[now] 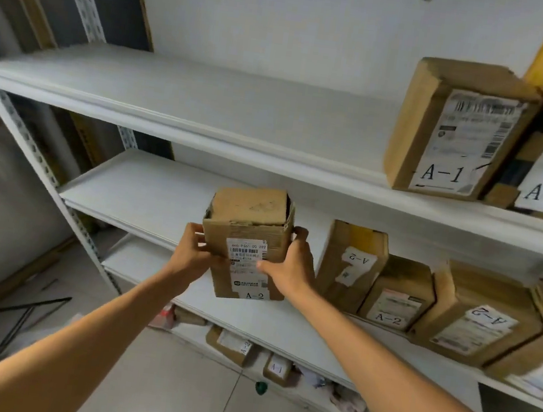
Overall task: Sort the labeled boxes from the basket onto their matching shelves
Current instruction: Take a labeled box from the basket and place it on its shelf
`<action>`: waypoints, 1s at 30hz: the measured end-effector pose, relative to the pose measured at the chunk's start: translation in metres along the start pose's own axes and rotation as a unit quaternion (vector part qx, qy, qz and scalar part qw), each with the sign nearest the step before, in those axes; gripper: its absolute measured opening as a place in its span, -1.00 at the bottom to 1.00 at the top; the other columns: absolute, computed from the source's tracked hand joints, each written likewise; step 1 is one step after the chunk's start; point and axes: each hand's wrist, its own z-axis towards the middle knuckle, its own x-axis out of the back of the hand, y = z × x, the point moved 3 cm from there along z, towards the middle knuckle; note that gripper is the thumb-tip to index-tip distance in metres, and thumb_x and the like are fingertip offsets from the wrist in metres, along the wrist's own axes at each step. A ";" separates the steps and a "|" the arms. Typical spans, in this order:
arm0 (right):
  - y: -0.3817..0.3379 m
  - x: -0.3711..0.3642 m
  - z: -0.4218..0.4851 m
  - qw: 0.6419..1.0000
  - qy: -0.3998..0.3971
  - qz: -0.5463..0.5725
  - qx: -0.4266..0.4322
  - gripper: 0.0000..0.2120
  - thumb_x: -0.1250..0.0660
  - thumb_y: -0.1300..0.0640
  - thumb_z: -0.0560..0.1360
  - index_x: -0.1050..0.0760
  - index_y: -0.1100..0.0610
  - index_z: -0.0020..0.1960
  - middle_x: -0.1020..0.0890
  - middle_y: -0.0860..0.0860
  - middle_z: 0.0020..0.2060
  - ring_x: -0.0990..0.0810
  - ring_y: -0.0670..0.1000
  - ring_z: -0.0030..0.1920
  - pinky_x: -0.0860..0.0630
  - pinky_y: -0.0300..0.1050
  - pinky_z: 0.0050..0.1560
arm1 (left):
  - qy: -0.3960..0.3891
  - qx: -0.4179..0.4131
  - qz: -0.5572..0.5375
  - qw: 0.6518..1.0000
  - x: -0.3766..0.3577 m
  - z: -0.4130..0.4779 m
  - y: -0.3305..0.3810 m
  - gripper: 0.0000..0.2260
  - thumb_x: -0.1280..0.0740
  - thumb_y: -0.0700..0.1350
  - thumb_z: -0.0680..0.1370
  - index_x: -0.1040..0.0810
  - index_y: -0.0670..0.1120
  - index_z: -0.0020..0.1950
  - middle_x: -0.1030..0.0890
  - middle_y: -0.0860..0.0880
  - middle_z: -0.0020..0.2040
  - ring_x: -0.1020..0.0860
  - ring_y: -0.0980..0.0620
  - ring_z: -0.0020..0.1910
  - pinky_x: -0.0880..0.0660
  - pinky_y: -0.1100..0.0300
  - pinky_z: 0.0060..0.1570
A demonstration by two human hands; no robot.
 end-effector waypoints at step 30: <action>-0.013 0.036 0.066 0.955 -0.030 -0.289 -0.057 -0.77 -0.31 0.44 0.44 -0.38 0.19 -0.02 -0.31 0.15 0.31 -0.39 0.10 0.26 -0.38 -0.29 -0.04 | -0.200 0.014 0.115 0.973 -0.061 0.129 -0.038 -0.42 -0.42 -0.38 0.42 -0.21 0.02 0.24 -0.49 0.00 0.05 -0.55 0.08 -0.09 -0.60 0.29 -0.31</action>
